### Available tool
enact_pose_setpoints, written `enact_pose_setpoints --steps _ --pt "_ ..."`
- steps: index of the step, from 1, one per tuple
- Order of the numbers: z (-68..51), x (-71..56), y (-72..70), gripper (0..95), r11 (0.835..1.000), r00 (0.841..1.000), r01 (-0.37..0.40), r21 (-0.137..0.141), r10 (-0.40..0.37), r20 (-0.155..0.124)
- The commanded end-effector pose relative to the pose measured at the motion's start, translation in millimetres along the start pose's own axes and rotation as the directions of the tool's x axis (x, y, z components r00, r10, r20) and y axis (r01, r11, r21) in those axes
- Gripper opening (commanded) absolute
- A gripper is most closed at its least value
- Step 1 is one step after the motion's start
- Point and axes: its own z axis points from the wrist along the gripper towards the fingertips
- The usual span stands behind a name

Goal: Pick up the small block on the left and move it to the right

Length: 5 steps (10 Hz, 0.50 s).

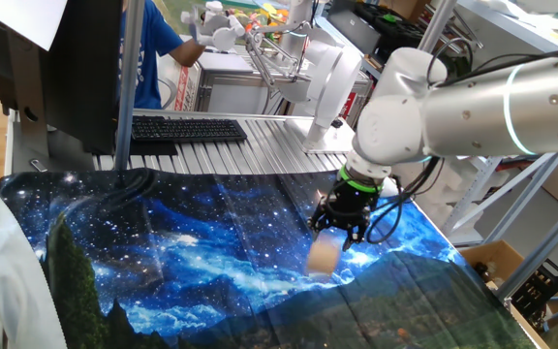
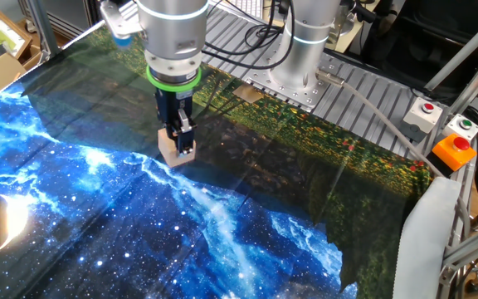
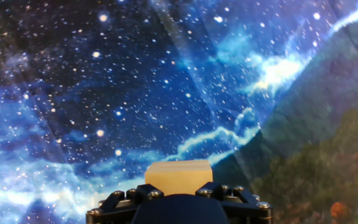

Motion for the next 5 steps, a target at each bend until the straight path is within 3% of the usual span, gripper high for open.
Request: enact_pose_setpoints --steps 1,3,4,5 --pt "-1.8 0.9 -0.3 95.0 1.0 0.999 -0.025 0.001 0.025 -0.03" --pt "-3.0 -0.8 0.0 95.0 0.999 0.998 -0.039 -0.026 0.037 -0.053" --pt "-3.4 -1.5 0.1 76.0 0.997 0.995 -0.057 -0.046 0.053 -0.08" --pt "-3.4 -1.7 0.1 76.0 0.996 0.994 -0.064 -0.055 0.06 -0.087"
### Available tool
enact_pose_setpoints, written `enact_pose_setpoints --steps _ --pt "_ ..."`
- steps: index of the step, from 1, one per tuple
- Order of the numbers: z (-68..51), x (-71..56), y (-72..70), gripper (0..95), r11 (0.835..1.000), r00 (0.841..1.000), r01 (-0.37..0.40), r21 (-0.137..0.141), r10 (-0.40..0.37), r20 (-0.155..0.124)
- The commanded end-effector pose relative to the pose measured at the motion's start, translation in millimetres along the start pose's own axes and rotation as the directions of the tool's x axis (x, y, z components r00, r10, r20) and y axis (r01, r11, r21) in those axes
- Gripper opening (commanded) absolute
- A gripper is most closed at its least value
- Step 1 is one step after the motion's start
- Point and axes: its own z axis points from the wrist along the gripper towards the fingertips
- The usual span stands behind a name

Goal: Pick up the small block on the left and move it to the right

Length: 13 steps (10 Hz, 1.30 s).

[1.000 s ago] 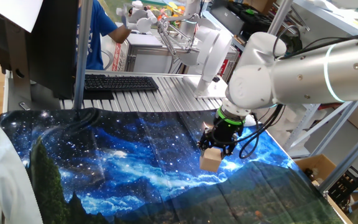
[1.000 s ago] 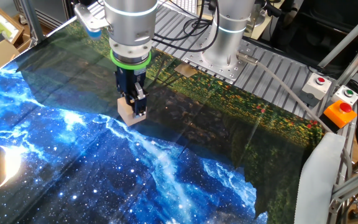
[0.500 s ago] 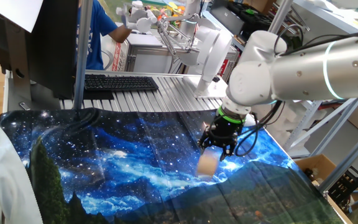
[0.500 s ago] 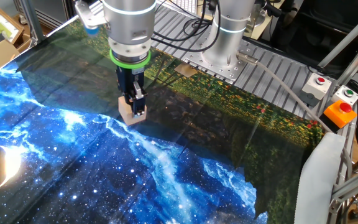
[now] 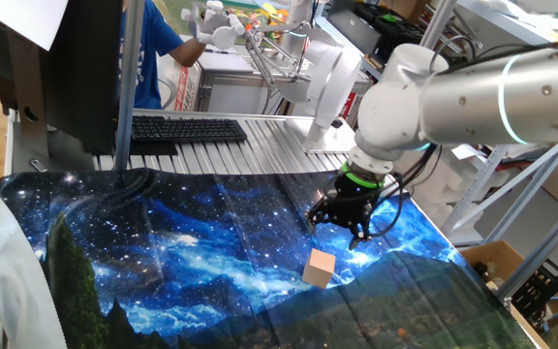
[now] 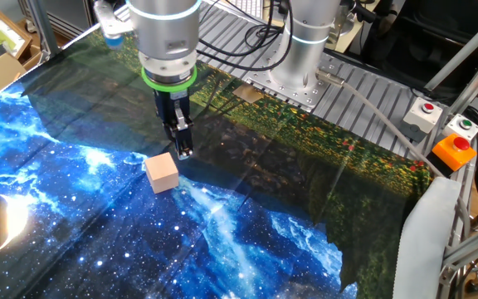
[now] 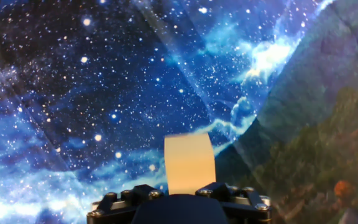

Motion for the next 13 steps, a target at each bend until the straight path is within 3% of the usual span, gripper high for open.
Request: enact_pose_setpoints --steps 1,4,7,12,13 --pt "-0.6 0.8 -0.2 76.0 1.0 1.0 -0.014 -0.018 0.013 -0.019" --pt "-0.7 0.8 -0.2 76.0 1.0 1.0 -0.014 -0.028 0.013 -0.025" --pt "-0.8 0.3 -0.2 76.0 0.997 0.998 -0.038 -0.061 0.035 -0.053" --pt "-1.4 0.0 -0.3 76.0 0.998 0.999 -0.027 -0.062 0.024 -0.048" --pt "-1.6 -0.2 -0.4 57.0 0.998 0.999 -0.022 -0.051 0.02 -0.039"
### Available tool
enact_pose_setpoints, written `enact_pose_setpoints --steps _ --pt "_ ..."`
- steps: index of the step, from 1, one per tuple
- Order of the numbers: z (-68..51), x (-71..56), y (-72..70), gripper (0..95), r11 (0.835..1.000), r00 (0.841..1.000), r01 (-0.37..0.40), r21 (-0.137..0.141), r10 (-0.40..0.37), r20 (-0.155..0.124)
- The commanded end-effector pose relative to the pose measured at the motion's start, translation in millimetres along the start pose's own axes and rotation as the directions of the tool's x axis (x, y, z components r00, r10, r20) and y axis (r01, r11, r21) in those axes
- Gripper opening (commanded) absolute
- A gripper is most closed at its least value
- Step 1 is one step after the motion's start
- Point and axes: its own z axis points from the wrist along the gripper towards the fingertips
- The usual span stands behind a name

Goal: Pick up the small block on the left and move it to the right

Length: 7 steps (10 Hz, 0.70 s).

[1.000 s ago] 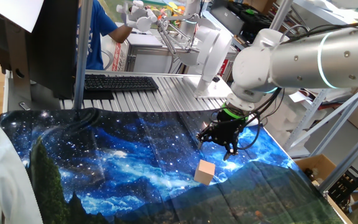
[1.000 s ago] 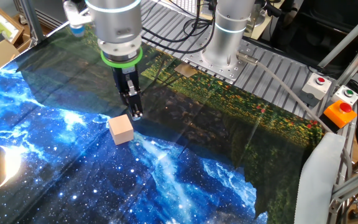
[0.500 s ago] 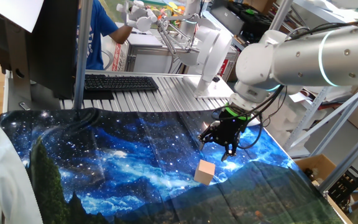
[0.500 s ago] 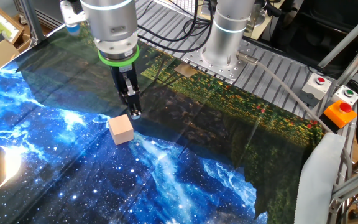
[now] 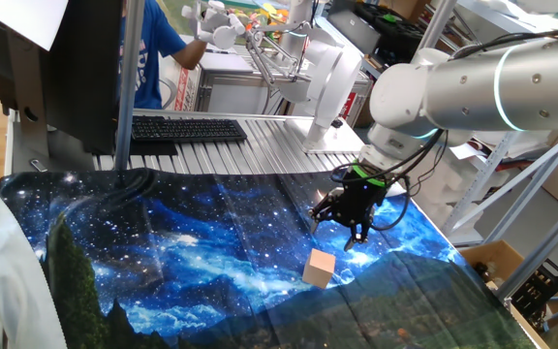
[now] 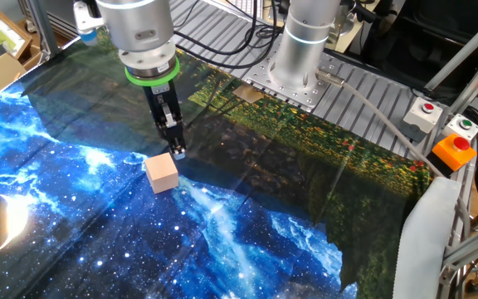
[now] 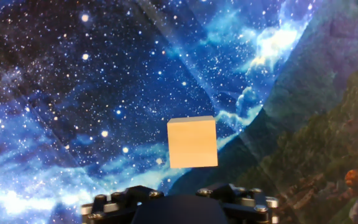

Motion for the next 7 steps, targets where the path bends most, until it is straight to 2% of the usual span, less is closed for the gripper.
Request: enact_pose_setpoints --steps 1,3,7 --pt "0.0 -1.0 -0.4 57.0 1.0 1.0 0.0 0.011 0.0 0.011" --pt "-0.3 -1.5 -0.3 57.0 1.0 1.0 0.008 0.012 -0.008 0.011" --pt "-0.8 -3.9 -0.6 57.0 0.998 0.999 0.03 0.05 -0.032 0.036"
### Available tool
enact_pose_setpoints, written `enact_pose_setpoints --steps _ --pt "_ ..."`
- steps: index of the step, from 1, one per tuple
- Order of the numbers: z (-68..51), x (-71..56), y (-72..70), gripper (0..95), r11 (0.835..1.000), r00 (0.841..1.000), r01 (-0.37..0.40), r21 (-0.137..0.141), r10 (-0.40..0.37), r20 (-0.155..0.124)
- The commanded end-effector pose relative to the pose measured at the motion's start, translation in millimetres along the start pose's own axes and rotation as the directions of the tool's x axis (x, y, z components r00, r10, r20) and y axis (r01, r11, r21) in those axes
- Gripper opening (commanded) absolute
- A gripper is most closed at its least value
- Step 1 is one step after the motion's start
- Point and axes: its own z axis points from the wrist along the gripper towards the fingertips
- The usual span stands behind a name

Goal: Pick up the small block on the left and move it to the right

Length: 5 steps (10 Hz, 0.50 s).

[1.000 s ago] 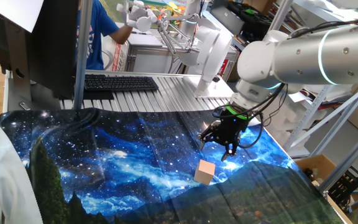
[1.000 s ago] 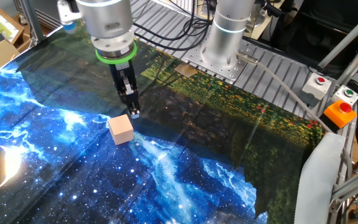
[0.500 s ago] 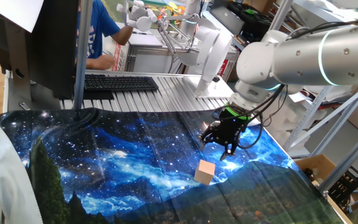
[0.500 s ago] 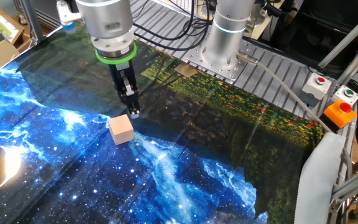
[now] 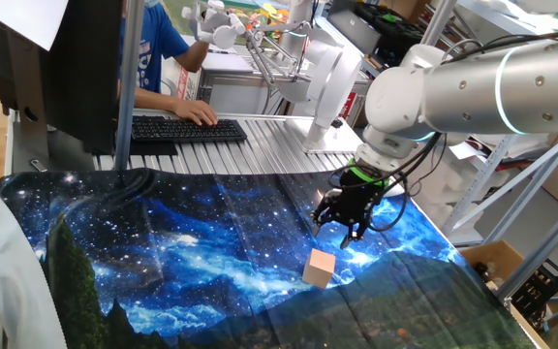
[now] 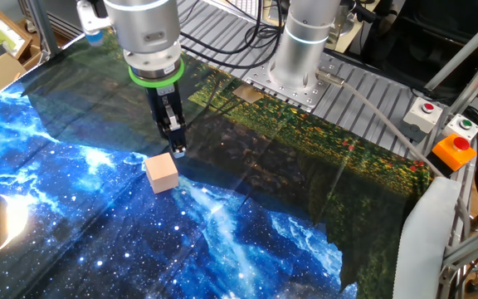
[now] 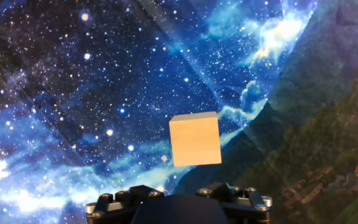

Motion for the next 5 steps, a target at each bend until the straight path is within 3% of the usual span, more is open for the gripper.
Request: enact_pose_setpoints --steps 1,5 --pt "-1.1 -2.5 -0.5 57.0 1.0 1.0 0.014 0.014 -0.014 0.006" --pt "-0.1 -6.2 -1.9 57.0 1.0 1.0 0.02 0.015 -0.02 0.007"
